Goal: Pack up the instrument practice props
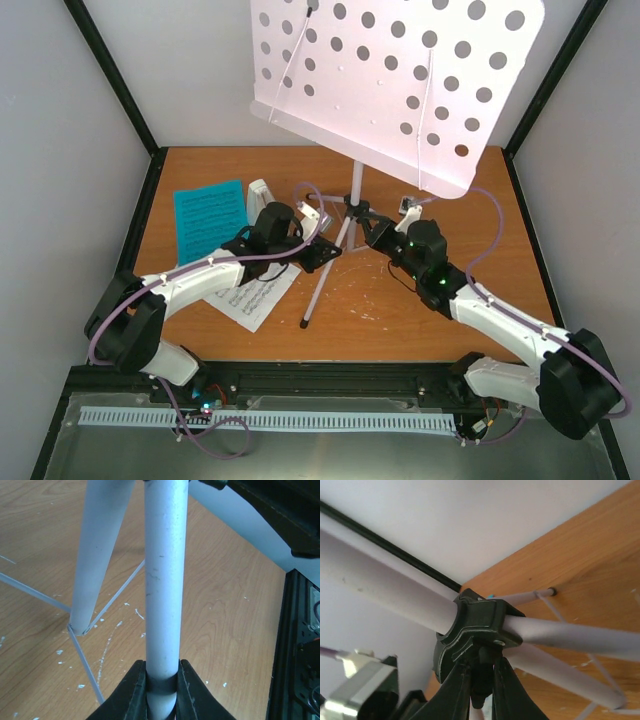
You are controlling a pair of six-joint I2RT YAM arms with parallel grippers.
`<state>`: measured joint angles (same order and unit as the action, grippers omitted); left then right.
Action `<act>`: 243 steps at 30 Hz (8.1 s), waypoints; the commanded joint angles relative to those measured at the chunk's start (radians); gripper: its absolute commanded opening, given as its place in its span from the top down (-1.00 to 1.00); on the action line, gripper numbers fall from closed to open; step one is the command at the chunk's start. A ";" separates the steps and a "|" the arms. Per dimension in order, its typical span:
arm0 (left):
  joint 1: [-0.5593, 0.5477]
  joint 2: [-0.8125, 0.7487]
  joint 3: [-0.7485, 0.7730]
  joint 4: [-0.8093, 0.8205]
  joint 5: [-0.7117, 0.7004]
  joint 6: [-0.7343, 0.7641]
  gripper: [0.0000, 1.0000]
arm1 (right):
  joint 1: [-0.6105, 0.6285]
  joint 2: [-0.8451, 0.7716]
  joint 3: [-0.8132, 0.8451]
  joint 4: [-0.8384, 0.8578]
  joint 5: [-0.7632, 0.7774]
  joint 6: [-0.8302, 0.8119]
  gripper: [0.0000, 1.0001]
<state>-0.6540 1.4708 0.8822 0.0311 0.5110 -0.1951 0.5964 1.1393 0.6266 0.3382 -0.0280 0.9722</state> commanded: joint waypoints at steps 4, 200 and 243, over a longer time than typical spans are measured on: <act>-0.003 -0.032 0.047 0.013 0.050 -0.009 0.99 | 0.000 -0.111 -0.036 -0.141 0.131 -0.663 0.94; 0.088 0.034 0.049 0.049 0.207 0.061 1.00 | -0.289 0.362 0.757 0.000 -1.187 -0.652 0.94; -0.161 -0.224 -0.081 0.449 0.018 0.172 0.99 | 0.059 -0.197 0.169 0.003 -0.602 -0.713 0.95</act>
<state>-0.7803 1.2415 0.7208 0.2672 0.6525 -0.0036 0.5919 0.9840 0.8387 0.3058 -0.6254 0.1955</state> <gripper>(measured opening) 0.153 0.243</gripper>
